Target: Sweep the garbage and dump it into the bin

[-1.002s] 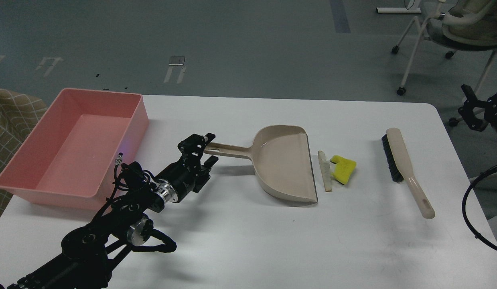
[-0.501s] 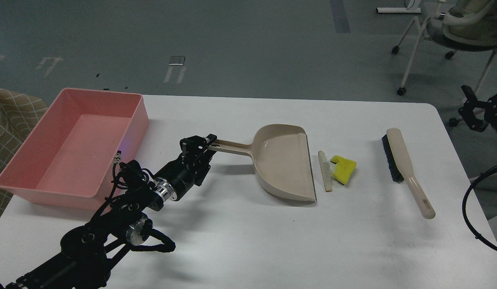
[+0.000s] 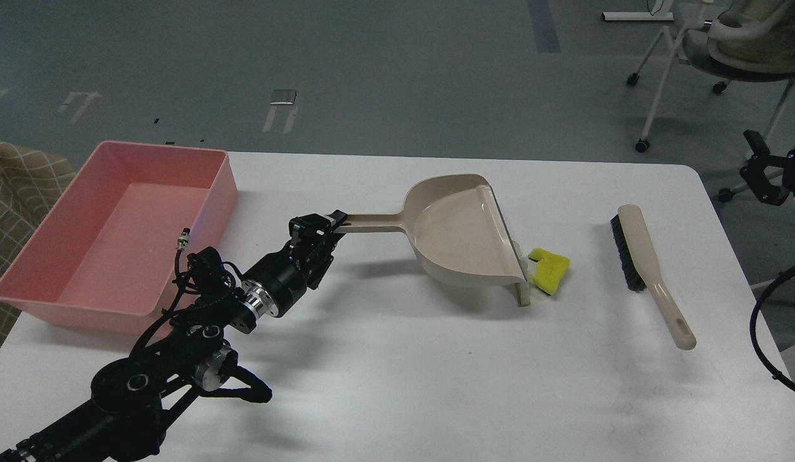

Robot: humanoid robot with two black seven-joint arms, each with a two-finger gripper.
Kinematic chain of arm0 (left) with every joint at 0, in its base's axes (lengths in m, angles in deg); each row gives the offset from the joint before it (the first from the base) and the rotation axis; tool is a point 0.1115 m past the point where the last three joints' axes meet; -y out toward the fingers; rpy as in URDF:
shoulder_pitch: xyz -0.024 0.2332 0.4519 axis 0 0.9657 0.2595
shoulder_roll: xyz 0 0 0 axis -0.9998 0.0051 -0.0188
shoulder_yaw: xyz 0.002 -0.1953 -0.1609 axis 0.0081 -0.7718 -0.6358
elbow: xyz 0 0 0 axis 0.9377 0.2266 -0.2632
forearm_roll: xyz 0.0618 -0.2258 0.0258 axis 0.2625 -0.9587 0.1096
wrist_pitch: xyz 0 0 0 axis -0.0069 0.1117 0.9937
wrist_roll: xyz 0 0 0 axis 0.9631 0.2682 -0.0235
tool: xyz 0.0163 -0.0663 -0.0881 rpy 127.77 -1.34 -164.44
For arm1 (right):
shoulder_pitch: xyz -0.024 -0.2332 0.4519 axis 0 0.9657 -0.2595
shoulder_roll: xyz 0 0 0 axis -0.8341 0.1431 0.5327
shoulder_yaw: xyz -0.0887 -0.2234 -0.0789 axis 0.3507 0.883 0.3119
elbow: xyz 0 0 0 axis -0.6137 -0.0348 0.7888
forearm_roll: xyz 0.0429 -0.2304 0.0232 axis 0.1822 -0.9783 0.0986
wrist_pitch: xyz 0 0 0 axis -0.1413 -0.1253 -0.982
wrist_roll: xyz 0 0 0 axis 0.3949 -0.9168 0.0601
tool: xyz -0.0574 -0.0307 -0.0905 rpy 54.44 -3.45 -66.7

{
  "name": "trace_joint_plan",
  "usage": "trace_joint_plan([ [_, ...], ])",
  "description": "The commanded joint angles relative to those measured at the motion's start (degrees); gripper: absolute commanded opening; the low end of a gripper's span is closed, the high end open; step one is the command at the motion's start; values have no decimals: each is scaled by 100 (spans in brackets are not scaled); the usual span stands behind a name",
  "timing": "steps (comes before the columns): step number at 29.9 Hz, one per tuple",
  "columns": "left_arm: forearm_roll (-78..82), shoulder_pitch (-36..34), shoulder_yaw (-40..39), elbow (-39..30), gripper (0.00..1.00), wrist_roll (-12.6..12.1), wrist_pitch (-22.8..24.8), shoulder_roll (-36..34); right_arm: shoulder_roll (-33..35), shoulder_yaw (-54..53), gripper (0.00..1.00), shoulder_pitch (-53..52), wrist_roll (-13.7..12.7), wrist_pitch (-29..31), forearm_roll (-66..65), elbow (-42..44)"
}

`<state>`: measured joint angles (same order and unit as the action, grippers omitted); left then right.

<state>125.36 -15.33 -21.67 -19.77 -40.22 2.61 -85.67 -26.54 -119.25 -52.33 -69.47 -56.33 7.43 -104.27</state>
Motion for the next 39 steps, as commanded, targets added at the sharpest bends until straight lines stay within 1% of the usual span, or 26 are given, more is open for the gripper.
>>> trace_joint_plan([
  [1, 157, 1, -6, -208, 10, 209, 6, -308, 747, 231, 100, 127, 4, 33, -272, -215],
  [2, 157, 1, -6, -261, 10, 218, 15, -422, 1035, 336, 100, 188, 4, 68, -421, -364],
  [4, 157, -34, -6, -262, 10, 218, 24, -511, 1344, 450, 100, 294, 13, 77, -606, -531],
  [5, 157, -51, -6, -262, 10, 218, 24, -563, 1659, 547, 100, 460, 30, 77, -859, -715],
  [6, 166, -60, 3, -262, 10, 218, 24, -581, 1984, 626, 100, 644, 39, 85, -1210, -917],
  [7, 166, -60, -6, -262, 10, 218, 24, -581, 2153, 653, 100, 751, 39, 77, -1466, -997],
  [9, 253, -60, 3, -270, 10, 210, 24, -581, 2723, 723, 100, 1145, 126, 86, -2613, -1356],
  [10, 254, -60, 3, -270, 10, 210, 24, -581, 2726, 723, 100, 1147, 127, 86, -2620, -1358],
  [12, 350, -86, 3, -262, 10, 175, 24, -573, 3093, 863, 100, 1427, 407, 85, -3739, -1638],
  [13, 359, -87, 3, -253, 10, 174, 15, -573, 3182, 925, 100, 1489, 487, 103, -3988, -1683],
  [14, 360, -60, 3, -227, 10, 183, 15, -581, 3444, 1126, 100, 1568, 670, 199, -4391, -1727],
  [16, 368, -34, 3, -235, 10, 201, 24, -581, 3639, 1416, 100, 1525, 803, 270, -4658, -1789],
  [17, 368, -16, 3, -235, 11, 218, 24, -581, 3692, 1670, 100, 1516, 821, 270, -4685, -1876],
  [19, 386, 10, 3, -235, 11, 227, 50, -599, 3675, 1935, 100, 1508, 786, 270, -4755, -1929],
  [21, 403, 28, 3, -235, 10, 236, 68, -599, 3579, 2260, 100, 1499, 585, 270, -4782, -2026],
  [22, 404, 28, 3, -235, 10, 236, 68, -599, 3578, 2261, 100, 1499, 584, 270, -4782, -2026],
  [23, 404, 28, 3, -235, 10, 245, 77, -599, 3422, 2366, 97, 1490, 462, 270, -4782, -2061],
  [24, 404, 36, 3, -244, 9, 253, 77, -599, 3324, 2402, 95, 1490, 400, 261, -4790, -2061],
  [25, 404, 45, 11, -244, 9, 323, 85, -608, 3141, 2445, 94, 1490, 286, 261, -4799, -2070],
  [26, 421, 37, 90, -244, 9, 420, 85, -608, 2974, 2463, 90, 1490, 181, 261, -4808, -2061],
  [28, 508, -51, 326, -244, 7, 517, 77, -608, 2692, 2464, 85, 1490, 66, 261, -4921, -2053],
  [31, 666, -60, 459, -244, 5, 622, 50, -608, 2297, 2472, 82, 1481, -39, 270, -5150, -2035],
  [32, 685, -51, 477, -235, 5, 649, 42, -608, 2147, 2559, 74, 1481, -101, 270, -5299, -2026],
  [34, 685, -51, 477, -235, 5, 649, 33, -599, 1997, 2831, 68, 1472, -224, 270, -5466, -2035],
  [38, 685, -8, 469, -235, 5, 649, 24, -608, 1917, 3157, 67, 1464, -339, 253, -5520, -2061],
  [39, 685, 1, 469, -235, 5, 649, 24, -616, 1856, 3219, 70, 1463, -356, 253, -5529, -2061],
])
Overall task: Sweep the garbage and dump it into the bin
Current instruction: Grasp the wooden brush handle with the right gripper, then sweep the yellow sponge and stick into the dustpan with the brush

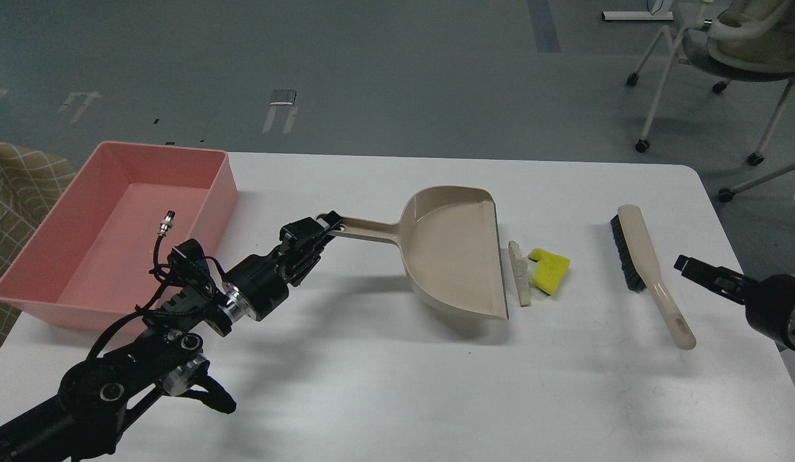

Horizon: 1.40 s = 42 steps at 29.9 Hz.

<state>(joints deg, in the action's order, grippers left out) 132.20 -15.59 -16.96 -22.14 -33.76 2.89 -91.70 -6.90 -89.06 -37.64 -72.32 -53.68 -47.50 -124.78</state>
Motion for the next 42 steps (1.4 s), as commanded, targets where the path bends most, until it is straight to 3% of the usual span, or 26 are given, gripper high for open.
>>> trace_joint_plan([
  [1, -8, 44, -2, 2, 5, 3, -4, -14, -160, 210, 71, -32, -72, -13, -53, -10],
  [8, -17, 62, -2, 2, 5, 12, -4, -14, -222, 227, 70, -76, -107, -13, -185, -10],
  [11, -26, 62, -2, 2, 5, 12, -4, -14, -249, 280, 56, -76, -107, -13, -369, -10],
  [12, -26, 62, -11, 2, 5, 12, -4, -14, -266, 332, 43, -67, -116, -13, -422, -10],
  [14, -35, 62, -20, 2, 5, 12, -4, -14, -275, 438, 30, -67, -142, -13, -431, -10],
  [18, -44, 62, -11, 2, 5, 12, -4, -22, -284, 500, 24, -50, -195, -13, -423, -19],
  [21, -44, 62, -29, 2, 5, 20, -4, -22, -293, 491, 10, -58, -186, -13, -414, -54],
  [25, -52, 62, -46, 2, 5, 20, -4, -31, -293, 473, 0, -76, -177, -22, -414, -63],
  [37, 0, 53, 112, 10, 5, -41, -4, -40, -284, 535, 0, 3, -142, 40, -361, -572],
  [42, -8, 45, 156, 89, 6, -68, 5, -75, -275, 1018, 0, 21, -142, 48, -361, -915],
])
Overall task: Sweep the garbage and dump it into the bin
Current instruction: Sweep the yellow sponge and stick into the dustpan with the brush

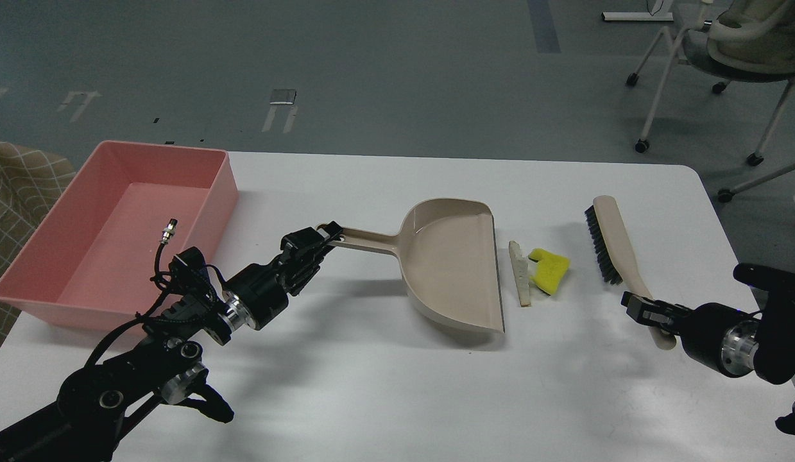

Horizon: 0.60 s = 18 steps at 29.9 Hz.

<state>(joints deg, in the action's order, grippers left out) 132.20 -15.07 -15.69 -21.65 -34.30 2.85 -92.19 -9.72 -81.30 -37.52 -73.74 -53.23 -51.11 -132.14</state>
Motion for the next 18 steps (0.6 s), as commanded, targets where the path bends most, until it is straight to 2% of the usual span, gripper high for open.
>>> trace_joint_plan([
  [1, -9, -7, 38, 41, 6, -13, 9, -52, 33, 285, 0, 9, 0, 12, 0, -223],
  [11, -9, -7, 73, 41, 6, -39, 18, -122, 139, 549, 0, 97, 0, 21, 0, -408],
  [18, -9, -16, 73, 41, 6, -31, 18, -122, -396, 961, 0, -508, -53, 413, 0, -417],
])
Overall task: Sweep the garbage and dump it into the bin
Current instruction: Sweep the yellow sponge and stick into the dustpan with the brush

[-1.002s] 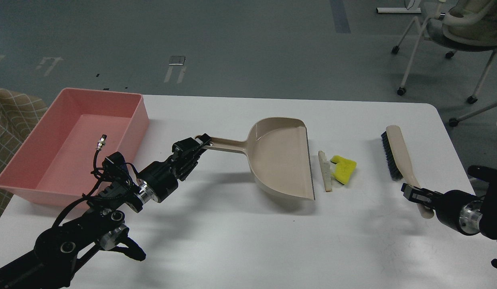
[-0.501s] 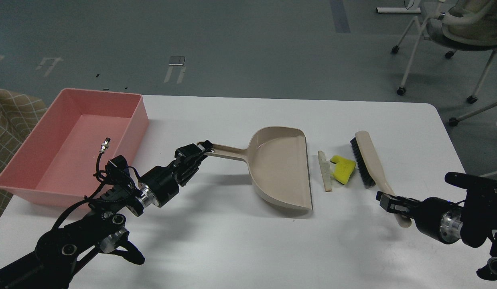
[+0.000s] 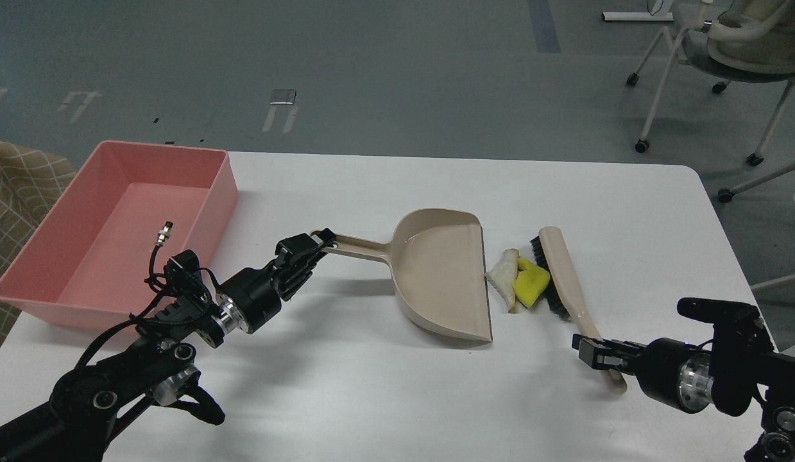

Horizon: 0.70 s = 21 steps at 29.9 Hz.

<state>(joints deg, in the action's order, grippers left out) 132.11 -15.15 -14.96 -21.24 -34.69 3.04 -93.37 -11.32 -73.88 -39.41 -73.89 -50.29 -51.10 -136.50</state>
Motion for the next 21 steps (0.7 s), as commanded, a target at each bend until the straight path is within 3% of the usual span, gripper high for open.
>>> trace_joint_plan([
  [1, 0, -17, 0, 0, 6, 8, -1, -13, -403, 368, 0, -486, -47, 119, -1, 45],
  [12, -52, -78, -9, 0, 6, 17, 17, -30, -1002, 933, 0, -1349, -187, 119, 8, 46],
  [21, -307, -79, -185, -106, 6, 96, 17, 22, -97, -50, 0, -1182, -73, 119, 96, -244],
])
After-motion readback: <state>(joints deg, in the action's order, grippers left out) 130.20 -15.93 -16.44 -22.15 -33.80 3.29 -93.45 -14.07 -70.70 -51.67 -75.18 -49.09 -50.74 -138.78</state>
